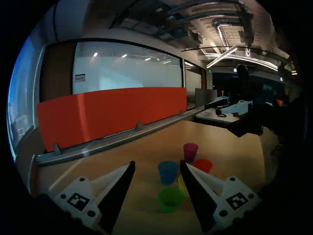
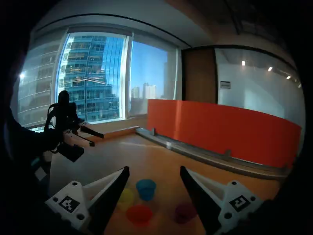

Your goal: Pour water

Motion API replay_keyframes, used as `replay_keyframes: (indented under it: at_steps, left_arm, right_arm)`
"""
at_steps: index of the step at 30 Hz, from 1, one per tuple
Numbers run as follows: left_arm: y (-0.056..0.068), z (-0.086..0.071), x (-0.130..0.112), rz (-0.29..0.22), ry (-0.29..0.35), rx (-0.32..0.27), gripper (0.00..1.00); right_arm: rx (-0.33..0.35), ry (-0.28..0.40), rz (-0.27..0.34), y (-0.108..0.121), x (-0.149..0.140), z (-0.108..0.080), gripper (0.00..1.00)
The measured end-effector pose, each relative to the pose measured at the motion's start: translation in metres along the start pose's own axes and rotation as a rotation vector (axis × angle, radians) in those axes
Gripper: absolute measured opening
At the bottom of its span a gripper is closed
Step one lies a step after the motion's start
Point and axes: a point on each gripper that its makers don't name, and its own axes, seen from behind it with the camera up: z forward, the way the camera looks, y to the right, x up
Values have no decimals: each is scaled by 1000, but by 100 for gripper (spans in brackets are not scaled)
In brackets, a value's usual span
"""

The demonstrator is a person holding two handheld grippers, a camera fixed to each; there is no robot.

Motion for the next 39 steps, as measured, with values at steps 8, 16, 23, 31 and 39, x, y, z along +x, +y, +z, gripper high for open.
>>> replay_keyframes:
  at_steps: [8,16,23,31,39]
  left_arm:
    - [7,9,-27,21,-60,-41,84]
    - [17,18,-53,30,-124,-89,85]
    - [25,25,-79,45,-191,-127,84]
    - [37,29,-110,65,-267,-168,84]
    - [42,35,-132,88,-319,-182,84]
  right_arm:
    - [17,-52,-7,1,-16,12,100]
    - [32,-100,-18,5,-32,25,100]
    - [47,-137,-25,7,-45,39,100]
    - [58,-181,-37,9,-61,54,100]
    - [69,-208,-47,9,-72,66,100]
